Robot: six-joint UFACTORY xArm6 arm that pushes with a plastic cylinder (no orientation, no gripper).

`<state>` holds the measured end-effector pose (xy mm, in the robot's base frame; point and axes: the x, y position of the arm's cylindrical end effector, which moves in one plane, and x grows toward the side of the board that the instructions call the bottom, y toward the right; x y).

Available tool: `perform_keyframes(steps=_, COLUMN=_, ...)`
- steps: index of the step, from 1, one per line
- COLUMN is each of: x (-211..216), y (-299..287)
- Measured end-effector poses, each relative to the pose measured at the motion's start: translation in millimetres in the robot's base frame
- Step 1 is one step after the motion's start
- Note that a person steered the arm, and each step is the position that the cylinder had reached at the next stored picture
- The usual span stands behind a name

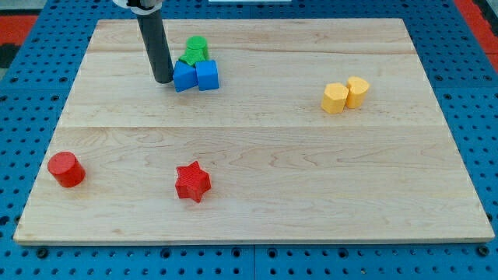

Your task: Move your arm at the bottom left corner of the board

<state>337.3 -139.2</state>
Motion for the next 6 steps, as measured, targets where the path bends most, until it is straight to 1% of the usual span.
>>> perform_keyframes(steps=1, x=-1.6, y=-21.8)
perform_keyframes(steps=2, x=-19.9, y=-56.0)
perform_keyframes(steps=3, x=-11.5, y=-61.3)
perform_keyframes(steps=4, x=49.4, y=-54.5)
perform_keyframes(steps=5, x=121.2, y=-38.3)
perform_keyframes(steps=6, x=176.5, y=-47.4)
